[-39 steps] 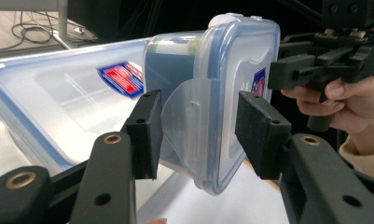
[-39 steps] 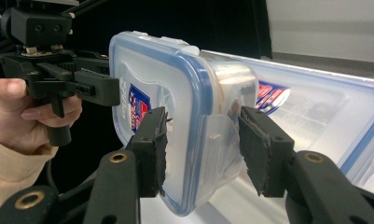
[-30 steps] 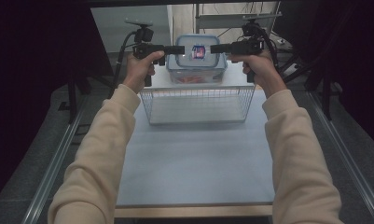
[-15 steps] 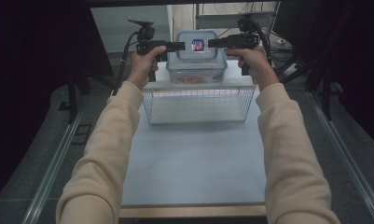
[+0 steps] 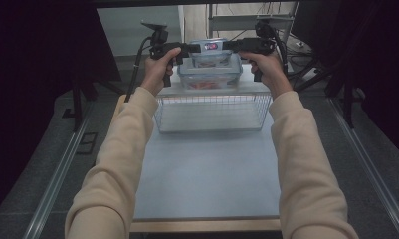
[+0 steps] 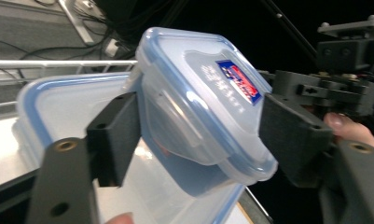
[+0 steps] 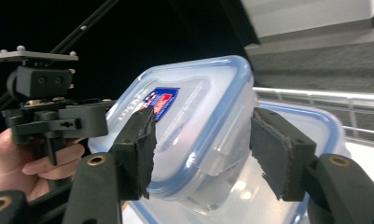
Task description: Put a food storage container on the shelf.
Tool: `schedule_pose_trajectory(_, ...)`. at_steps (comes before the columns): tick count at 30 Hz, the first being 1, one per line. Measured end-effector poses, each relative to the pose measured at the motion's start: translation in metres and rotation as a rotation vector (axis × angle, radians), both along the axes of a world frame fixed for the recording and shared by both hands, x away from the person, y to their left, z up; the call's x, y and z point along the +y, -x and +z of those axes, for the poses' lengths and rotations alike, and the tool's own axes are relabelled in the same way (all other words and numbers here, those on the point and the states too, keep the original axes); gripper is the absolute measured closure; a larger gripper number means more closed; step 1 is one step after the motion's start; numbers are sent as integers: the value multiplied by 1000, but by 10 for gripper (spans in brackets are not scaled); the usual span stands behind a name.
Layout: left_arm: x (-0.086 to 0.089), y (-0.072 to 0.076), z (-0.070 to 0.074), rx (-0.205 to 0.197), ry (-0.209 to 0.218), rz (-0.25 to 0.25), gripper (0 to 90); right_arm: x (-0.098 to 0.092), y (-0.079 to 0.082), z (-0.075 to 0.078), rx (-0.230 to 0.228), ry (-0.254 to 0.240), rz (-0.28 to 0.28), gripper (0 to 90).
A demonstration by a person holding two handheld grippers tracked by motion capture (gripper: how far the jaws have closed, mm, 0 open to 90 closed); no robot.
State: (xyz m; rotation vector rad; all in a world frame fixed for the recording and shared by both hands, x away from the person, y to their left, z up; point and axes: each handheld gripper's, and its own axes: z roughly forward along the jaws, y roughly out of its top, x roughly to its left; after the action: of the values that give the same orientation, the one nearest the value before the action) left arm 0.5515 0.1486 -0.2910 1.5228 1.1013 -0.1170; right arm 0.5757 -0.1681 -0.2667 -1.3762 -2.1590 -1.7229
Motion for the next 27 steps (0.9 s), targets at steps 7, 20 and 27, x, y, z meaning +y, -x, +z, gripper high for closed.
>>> schedule_pose_trajectory(7, 4, 8, 5, -56, -40, 8, 203, -9, 11, 5, -52, 15, -28, 390)
schedule_pose_trajectory(20, 18, 53, 7, -159, -106, 11, 189, -9, 60, 10, -202, 135, 33, 338)
schedule_pose_trajectory(27, 26, 83, 0, -196, -137, 5, 194, -16, 83, 4, -237, 165, 66, 324)
